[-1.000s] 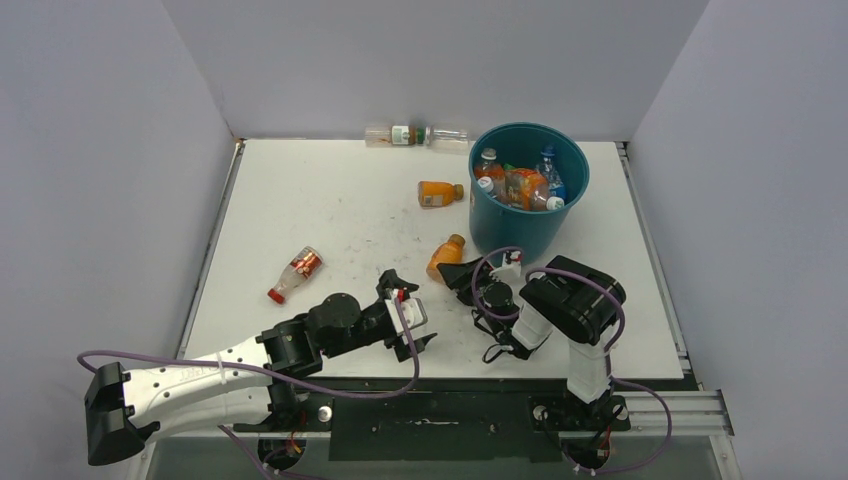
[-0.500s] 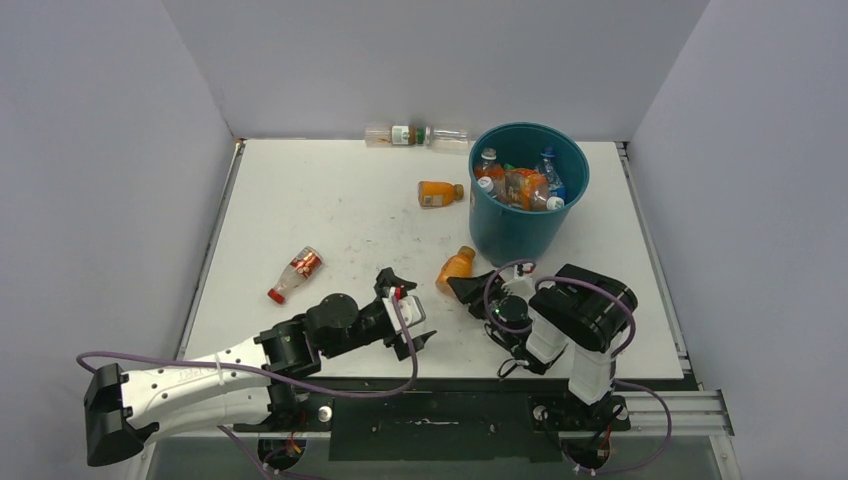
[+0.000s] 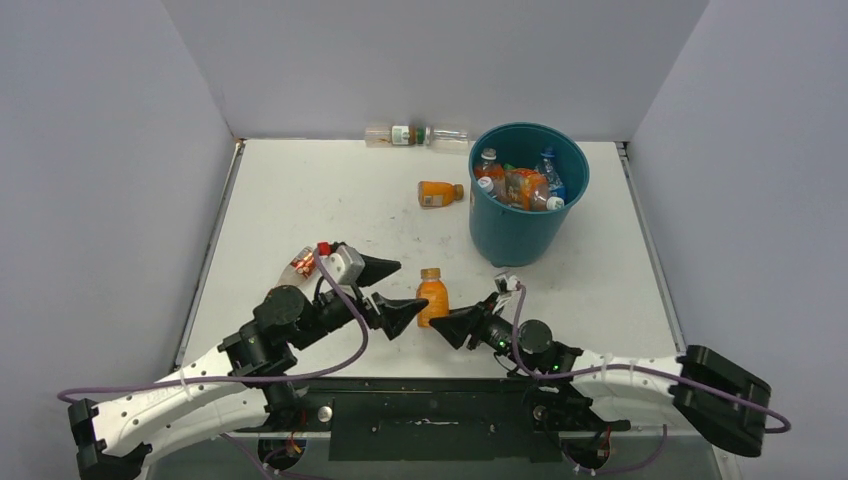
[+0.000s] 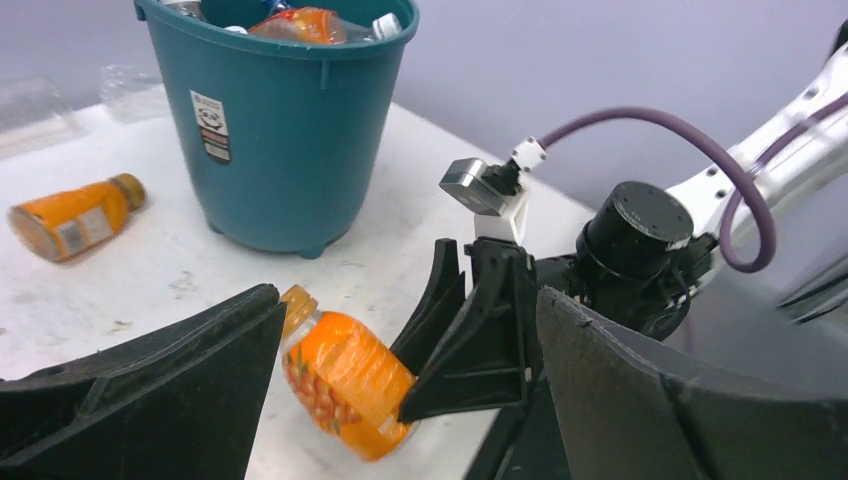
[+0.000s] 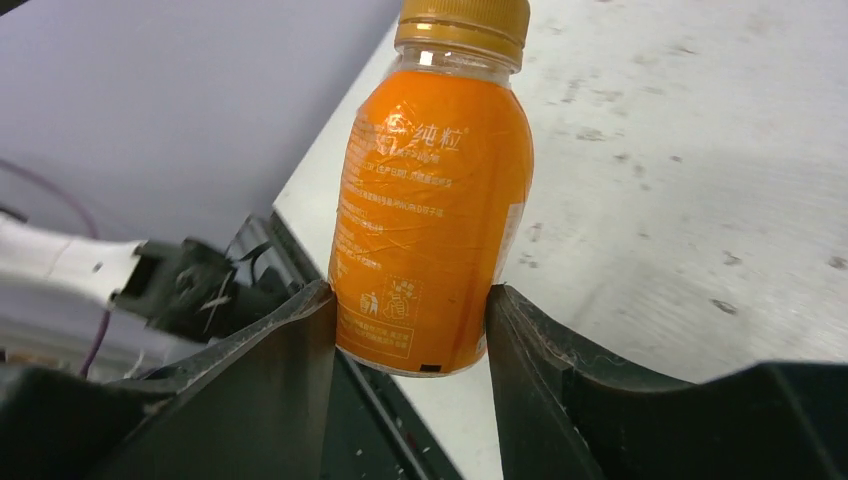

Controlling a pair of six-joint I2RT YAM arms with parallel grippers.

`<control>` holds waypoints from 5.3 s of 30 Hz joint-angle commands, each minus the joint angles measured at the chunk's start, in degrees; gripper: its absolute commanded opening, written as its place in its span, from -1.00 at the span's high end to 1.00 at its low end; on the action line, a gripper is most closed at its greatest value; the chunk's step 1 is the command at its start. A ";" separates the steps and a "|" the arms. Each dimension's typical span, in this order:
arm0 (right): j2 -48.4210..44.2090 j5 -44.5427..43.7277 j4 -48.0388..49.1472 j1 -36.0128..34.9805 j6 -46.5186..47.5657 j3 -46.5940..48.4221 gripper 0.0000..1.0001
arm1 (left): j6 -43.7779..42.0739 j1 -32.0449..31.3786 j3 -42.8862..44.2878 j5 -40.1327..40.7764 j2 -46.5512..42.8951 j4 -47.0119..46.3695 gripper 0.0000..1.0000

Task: Put the plastic bottles in the bin
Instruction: Pick up the plastic bottle at the center of the board, then place the plastic bottle in the trash bin.

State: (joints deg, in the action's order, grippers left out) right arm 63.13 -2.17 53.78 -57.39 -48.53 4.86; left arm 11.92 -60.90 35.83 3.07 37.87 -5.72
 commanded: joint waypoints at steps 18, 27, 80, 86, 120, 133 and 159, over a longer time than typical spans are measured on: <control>-18.78 -21.50 -22.05 -28.87 33.89 14.50 0.66 | 27.34 4.19 -4.38 -14.36 -7.62 -6.09 -0.92; -17.61 -27.53 -13.97 -30.33 38.99 14.66 0.69 | 28.70 4.19 -7.48 -13.25 -11.92 -4.46 -0.92; -13.78 -29.99 -55.03 -29.11 40.12 56.67 -0.79 | -11.45 4.72 11.35 -3.07 0.57 8.38 1.00; -1.83 -16.02 -65.26 -12.46 38.48 76.19 -0.79 | -18.86 5.10 12.02 -1.95 2.75 6.55 1.00; 7.63 -10.07 -66.81 -9.86 35.15 72.87 0.51 | -12.35 6.85 5.38 -3.07 -1.86 0.85 0.79; 1.48 -37.64 -50.64 8.26 45.66 75.00 0.89 | -13.05 7.01 -2.97 7.95 -9.48 -8.54 -0.92; 20.99 -5.83 -23.43 45.07 22.62 56.71 0.89 | -13.77 6.85 -3.50 8.03 -7.49 -6.70 -0.93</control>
State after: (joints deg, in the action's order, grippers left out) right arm 82.41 -14.94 28.21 -12.80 -24.25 59.90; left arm -1.19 -54.06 32.12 11.18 30.50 -10.37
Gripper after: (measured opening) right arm 0.434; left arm 0.960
